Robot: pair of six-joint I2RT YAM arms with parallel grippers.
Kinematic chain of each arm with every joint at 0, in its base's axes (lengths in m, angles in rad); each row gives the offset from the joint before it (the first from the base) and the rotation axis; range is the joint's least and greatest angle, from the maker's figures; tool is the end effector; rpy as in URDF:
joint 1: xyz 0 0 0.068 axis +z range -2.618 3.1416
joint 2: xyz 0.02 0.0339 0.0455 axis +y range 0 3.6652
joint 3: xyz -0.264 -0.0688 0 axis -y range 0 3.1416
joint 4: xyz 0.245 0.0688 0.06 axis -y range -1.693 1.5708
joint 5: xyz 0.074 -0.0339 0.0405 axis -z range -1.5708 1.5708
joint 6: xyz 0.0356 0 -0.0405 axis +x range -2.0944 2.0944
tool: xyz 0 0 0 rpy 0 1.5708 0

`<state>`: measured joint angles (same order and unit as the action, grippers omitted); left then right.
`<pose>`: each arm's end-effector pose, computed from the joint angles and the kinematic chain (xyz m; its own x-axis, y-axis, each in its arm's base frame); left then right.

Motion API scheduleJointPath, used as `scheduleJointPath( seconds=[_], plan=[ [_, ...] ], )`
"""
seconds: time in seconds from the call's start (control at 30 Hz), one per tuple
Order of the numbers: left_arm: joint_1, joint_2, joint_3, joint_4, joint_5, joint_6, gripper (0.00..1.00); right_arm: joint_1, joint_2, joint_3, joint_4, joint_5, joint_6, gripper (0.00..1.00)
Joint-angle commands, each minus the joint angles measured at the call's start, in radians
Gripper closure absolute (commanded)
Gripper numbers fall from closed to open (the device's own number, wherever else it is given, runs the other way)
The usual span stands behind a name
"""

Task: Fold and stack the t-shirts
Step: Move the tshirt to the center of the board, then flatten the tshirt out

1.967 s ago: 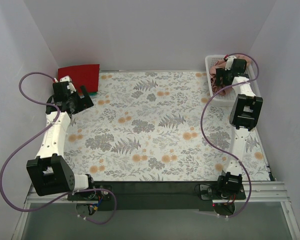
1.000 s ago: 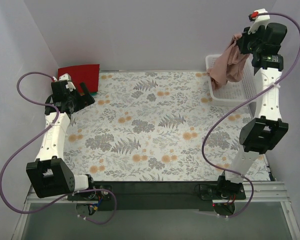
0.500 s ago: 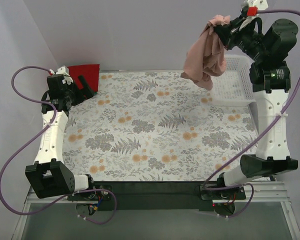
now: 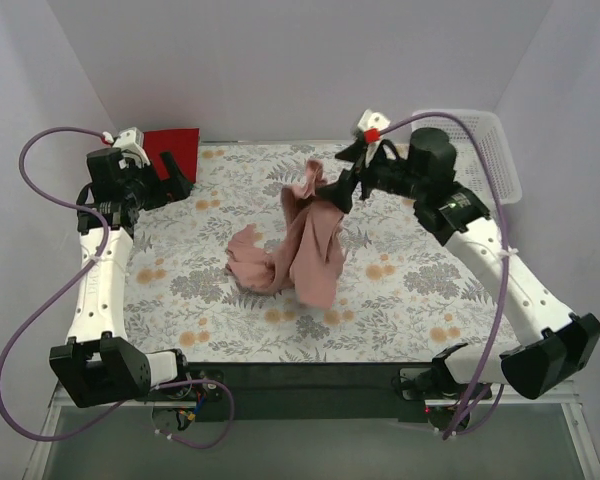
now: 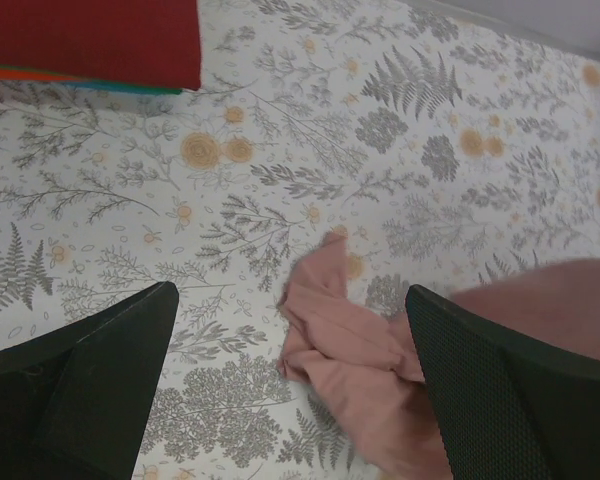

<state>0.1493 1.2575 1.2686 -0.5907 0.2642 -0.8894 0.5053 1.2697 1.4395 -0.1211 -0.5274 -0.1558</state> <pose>0.2720 0.0315 0.3680 -0.3974 -0.8180 -0.4159 -0.3750 0.5585 -0.7399 0.2343 0.1501 0.4713 0.1752 -0.0563 -0.9829 -0.8412 0.5102 -0.1792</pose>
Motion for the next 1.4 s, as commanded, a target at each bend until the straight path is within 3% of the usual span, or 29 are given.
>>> scheduleJointPath(
  seconds=[0.0, 0.1, 0.27, 0.37, 0.47, 0.5, 0.6, 0.87, 0.97, 1.03, 1.07, 1.1, 1.13, 1.23, 1.3, 1.37],
  plan=[
    [0.001, -0.059, 0.002, -0.072, 0.195, 0.182, 0.02, 0.027, -0.007, -0.106, -0.095, 0.015, 0.004, 0.02],
    [0.003, -0.089, -0.044, -0.159, 0.385, 0.363, 0.02, 0.013, -0.056, -0.226, -0.118, 0.179, 0.003, 0.02],
    [-0.017, -0.132, -0.17, -0.267, 0.535, 0.601, 0.02, -0.036, -0.029, -0.326, -0.239, 0.162, -0.014, 0.02],
    [-0.114, -0.129, -0.262, -0.276, 0.452, 0.671, 0.1, -0.054, 0.028, -0.372, -0.242, 0.132, -0.022, 0.07],
    [-0.253, -0.127, -0.369, -0.226, 0.313, 0.684, 0.17, -0.06, 0.134, -0.372, -0.242, 0.074, -0.019, 0.19],
    [-0.295, -0.122, -0.389, -0.183, 0.29, 0.682, 0.18, -0.06, 0.167, -0.357, -0.242, 0.031, -0.016, 0.27],
    [-0.347, -0.096, -0.448, -0.106, 0.228, 0.681, 0.22, -0.051, 0.296, -0.311, -0.239, -0.02, 0.016, 0.38],
    [-0.458, 0.028, -0.52, 0.064, 0.092, 0.612, 0.27, 0.027, 0.497, -0.248, -0.16, 0.032, 0.082, 0.39],
    [-0.484, 0.109, -0.532, 0.113, 0.003, 0.589, 0.36, 0.055, 0.554, -0.217, -0.15, 0.102, 0.085, 0.4],
    [-0.488, 0.134, -0.529, 0.133, -0.037, 0.577, 0.41, 0.056, 0.598, -0.196, -0.152, 0.148, 0.093, 0.46],
    [-0.488, 0.154, -0.531, 0.15, -0.045, 0.573, 0.43, 0.055, 0.611, -0.183, -0.153, 0.165, 0.093, 0.49],
    [-0.488, 0.161, -0.528, 0.152, -0.052, 0.575, 0.45, 0.055, 0.622, -0.18, -0.153, 0.199, 0.088, 0.61],
    [-0.488, 0.172, -0.523, 0.152, -0.074, 0.575, 0.54, 0.055, 0.635, -0.18, -0.157, 0.217, 0.085, 0.67],
    [-0.487, 0.2, -0.522, 0.16, -0.143, 0.578, 0.66, 0.045, 0.648, -0.192, -0.172, 0.279, 0.068, 0.87],
    [-0.485, 0.204, -0.523, 0.167, -0.174, 0.581, 0.86, 0.023, 0.646, -0.211, -0.189, 0.311, 0.058, 0.99],
    [-0.461, 0.203, -0.525, 0.164, -0.192, 0.584, 1.0, -0.005, 0.636, -0.22, -0.204, 0.326, 0.045, 0.99]
  ],
)
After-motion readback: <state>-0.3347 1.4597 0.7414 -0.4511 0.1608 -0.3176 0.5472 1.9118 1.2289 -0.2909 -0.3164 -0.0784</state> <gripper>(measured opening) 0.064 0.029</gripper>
